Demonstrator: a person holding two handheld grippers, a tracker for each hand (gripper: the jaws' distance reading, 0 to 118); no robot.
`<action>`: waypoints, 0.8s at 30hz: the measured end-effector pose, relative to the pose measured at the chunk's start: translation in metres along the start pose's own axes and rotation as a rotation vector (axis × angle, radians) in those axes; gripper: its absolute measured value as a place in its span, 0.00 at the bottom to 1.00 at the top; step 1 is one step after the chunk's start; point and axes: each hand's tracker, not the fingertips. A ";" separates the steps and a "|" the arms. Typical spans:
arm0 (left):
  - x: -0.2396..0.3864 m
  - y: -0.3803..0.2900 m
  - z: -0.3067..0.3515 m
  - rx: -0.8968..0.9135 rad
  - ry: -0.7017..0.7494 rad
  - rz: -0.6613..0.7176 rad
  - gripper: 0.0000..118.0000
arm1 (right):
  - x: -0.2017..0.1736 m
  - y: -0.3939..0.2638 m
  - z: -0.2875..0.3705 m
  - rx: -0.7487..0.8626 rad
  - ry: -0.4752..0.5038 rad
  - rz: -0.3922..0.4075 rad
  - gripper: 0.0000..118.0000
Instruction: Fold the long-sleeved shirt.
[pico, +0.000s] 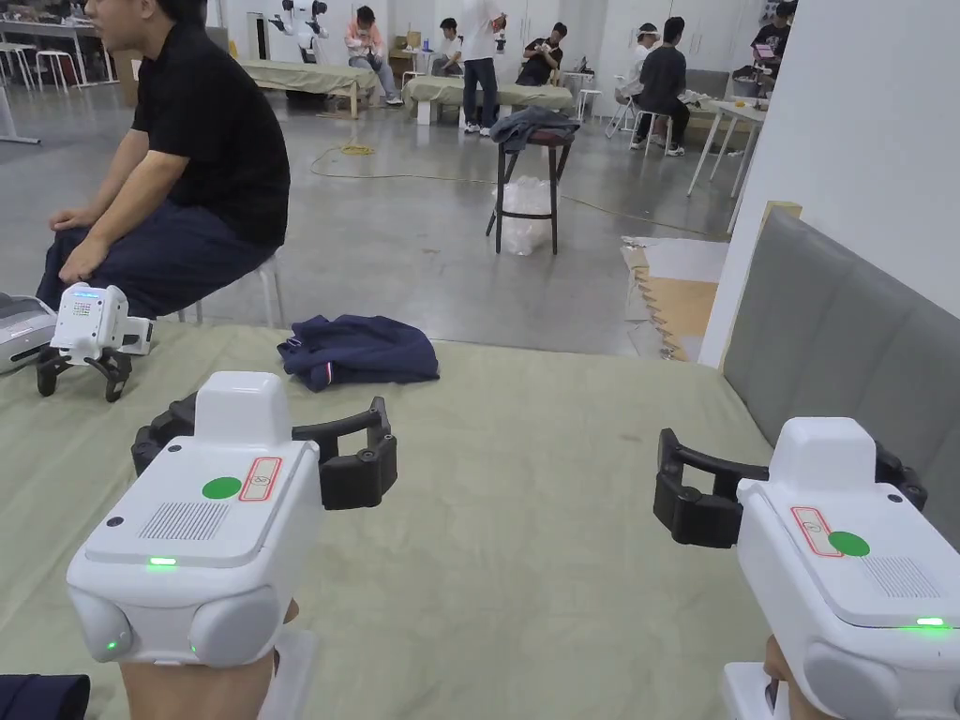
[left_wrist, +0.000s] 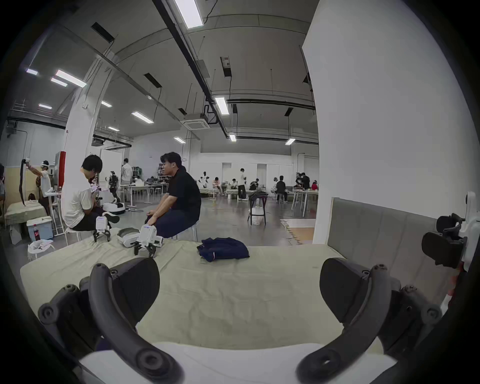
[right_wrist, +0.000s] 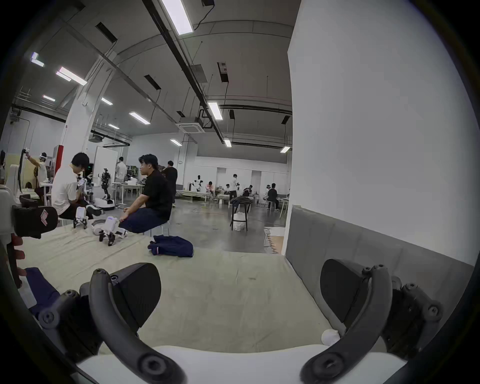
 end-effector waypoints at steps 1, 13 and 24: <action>-0.001 0.001 0.000 -0.001 -0.006 -0.002 0.94 | -0.002 0.000 0.001 0.001 -0.005 0.011 1.00; 0.001 0.007 0.000 0.012 -0.004 -0.033 0.94 | -0.010 0.004 0.005 0.035 -0.013 0.029 1.00; 0.007 0.001 -0.004 0.019 -0.005 -0.092 0.94 | -0.012 -0.002 0.003 0.029 -0.006 0.032 1.00</action>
